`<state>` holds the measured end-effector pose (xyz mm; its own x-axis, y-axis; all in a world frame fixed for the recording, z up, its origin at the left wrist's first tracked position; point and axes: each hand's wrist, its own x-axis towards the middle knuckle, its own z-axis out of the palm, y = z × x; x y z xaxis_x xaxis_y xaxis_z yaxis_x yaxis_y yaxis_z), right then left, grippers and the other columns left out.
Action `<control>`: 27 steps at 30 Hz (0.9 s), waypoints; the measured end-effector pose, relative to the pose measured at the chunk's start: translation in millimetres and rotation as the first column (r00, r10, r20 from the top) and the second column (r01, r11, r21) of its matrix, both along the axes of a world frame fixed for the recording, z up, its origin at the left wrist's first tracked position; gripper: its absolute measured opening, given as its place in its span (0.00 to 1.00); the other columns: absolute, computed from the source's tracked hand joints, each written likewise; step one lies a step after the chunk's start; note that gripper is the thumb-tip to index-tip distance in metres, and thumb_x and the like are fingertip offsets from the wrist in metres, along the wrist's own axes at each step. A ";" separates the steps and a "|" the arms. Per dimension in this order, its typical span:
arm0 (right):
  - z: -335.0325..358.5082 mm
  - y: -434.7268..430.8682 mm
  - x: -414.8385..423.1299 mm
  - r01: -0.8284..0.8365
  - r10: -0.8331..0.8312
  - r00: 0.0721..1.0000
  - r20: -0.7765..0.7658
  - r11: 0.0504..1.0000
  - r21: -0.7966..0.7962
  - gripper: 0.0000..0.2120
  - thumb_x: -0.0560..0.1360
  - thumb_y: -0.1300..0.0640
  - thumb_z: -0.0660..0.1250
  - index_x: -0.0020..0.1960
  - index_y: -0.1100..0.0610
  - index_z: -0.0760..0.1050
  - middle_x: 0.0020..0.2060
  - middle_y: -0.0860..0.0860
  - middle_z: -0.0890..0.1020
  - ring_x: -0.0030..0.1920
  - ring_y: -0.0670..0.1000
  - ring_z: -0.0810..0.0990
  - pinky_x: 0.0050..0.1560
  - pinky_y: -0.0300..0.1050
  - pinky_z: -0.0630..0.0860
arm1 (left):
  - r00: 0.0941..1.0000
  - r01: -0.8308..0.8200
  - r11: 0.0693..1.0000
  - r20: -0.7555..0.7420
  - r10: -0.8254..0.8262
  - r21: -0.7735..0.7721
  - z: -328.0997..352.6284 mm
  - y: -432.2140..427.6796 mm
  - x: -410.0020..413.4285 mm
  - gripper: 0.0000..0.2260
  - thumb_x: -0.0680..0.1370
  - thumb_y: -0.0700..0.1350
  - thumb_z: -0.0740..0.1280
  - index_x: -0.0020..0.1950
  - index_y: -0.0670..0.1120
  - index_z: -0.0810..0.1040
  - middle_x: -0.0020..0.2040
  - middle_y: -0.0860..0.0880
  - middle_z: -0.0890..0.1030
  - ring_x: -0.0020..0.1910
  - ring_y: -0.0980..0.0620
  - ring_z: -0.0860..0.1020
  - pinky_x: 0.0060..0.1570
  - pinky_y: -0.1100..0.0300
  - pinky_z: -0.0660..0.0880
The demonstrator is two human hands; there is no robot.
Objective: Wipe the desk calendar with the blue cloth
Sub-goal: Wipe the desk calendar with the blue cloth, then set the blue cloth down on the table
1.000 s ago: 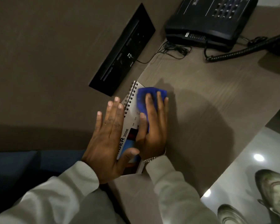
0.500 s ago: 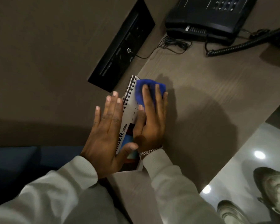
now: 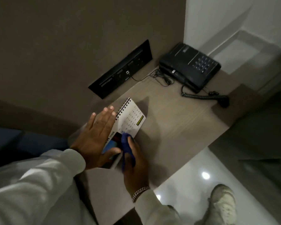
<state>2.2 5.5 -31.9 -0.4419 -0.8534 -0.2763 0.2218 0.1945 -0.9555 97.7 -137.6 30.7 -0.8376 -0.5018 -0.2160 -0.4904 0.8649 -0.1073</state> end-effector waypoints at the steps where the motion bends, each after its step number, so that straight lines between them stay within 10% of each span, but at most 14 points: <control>1: 7.1 8.7 -17.1 -0.036 0.037 0.996 -0.080 0.999 0.013 0.22 0.81 0.63 0.59 0.70 0.44 0.64 0.72 0.46 0.68 0.72 0.44 0.68 0.72 0.36 0.65 | 1.000 -0.018 1.000 0.022 0.019 -0.024 2.8 2.8 -1.8 0.44 0.75 0.70 0.49 0.79 0.40 0.44 0.80 0.40 0.47 0.79 0.41 0.48 0.76 0.42 0.48; 9: 23.9 23.5 -170.8 -0.181 0.363 0.484 -0.796 0.932 0.314 0.23 0.78 0.62 0.60 0.73 0.57 0.67 0.73 0.64 0.68 0.73 0.67 0.65 0.70 0.62 0.68 | 0.978 -0.143 0.987 -0.144 0.152 0.072 -8.1 75.5 -45.9 0.39 0.77 0.65 0.50 0.78 0.39 0.51 0.80 0.39 0.52 0.79 0.41 0.49 0.75 0.41 0.50; 15: -13.6 7.9 -220.9 -0.246 0.692 0.014 -0.722 0.702 0.668 0.31 0.79 0.57 0.59 0.78 0.49 0.51 0.80 0.58 0.50 0.79 0.64 0.45 0.74 0.68 0.53 | 0.796 -0.528 0.811 -0.187 0.576 0.252 -84.3 148.6 -81.4 0.37 0.78 0.62 0.50 0.78 0.38 0.53 0.80 0.39 0.52 0.79 0.41 0.48 0.75 0.42 0.51; 20: -49.8 17.7 -225.4 -0.281 0.654 -0.131 -0.745 0.696 0.661 0.34 0.79 0.36 0.50 0.79 0.49 0.47 0.80 0.57 0.50 0.79 0.62 0.45 0.75 0.71 0.46 | 0.599 -0.747 0.621 -0.165 0.783 0.236 -133.1 166.4 -90.0 0.37 0.76 0.63 0.51 0.78 0.42 0.52 0.80 0.41 0.53 0.79 0.42 0.51 0.76 0.42 0.46; 27: -63.4 17.8 -223.6 -0.262 0.669 -0.143 -0.730 0.685 0.679 0.42 0.72 0.26 0.42 0.79 0.49 0.45 0.80 0.57 0.51 0.79 0.63 0.47 0.72 0.71 0.51 | 0.554 -0.776 0.580 -0.171 0.815 0.247 -138.2 169.2 -85.6 0.36 0.77 0.62 0.50 0.78 0.40 0.54 0.80 0.40 0.54 0.79 0.42 0.51 0.76 0.40 0.48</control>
